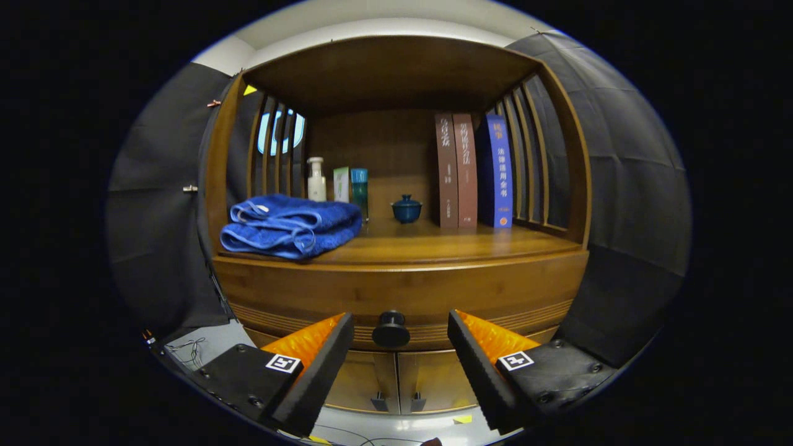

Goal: Pull open the drawer, take out the items inside it, and place them on the countertop above the cabinet.

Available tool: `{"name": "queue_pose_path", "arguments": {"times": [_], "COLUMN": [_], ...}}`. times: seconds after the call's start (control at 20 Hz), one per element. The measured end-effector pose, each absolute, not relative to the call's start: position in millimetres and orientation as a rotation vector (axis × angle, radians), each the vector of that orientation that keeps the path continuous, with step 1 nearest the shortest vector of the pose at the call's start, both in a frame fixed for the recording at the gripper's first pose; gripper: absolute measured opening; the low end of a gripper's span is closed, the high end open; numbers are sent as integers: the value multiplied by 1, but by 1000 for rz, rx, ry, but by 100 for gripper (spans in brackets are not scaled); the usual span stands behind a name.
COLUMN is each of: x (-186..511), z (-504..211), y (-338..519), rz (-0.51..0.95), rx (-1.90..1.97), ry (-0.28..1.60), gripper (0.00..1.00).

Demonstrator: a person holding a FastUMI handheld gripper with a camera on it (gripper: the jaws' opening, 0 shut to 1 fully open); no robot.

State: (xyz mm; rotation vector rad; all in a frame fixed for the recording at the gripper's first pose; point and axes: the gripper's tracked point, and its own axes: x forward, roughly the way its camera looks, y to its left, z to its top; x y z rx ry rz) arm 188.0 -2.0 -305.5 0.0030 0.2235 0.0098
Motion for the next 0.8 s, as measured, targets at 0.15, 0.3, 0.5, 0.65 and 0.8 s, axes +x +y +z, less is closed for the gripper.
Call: {"name": "queue_pose_path", "arguments": {"times": [0.15,0.3,0.5,0.65,0.8], "x": [208,221,223,220,213], "z": [-329,-336,-340,-336,-338], "y": [6,5,2,2,2], "rz": [17,0,6,10,1], "rx": [2,1,15,4,-14], "ry": [253,254,251,248,259], "gripper": [100,78,53,44,35]}}
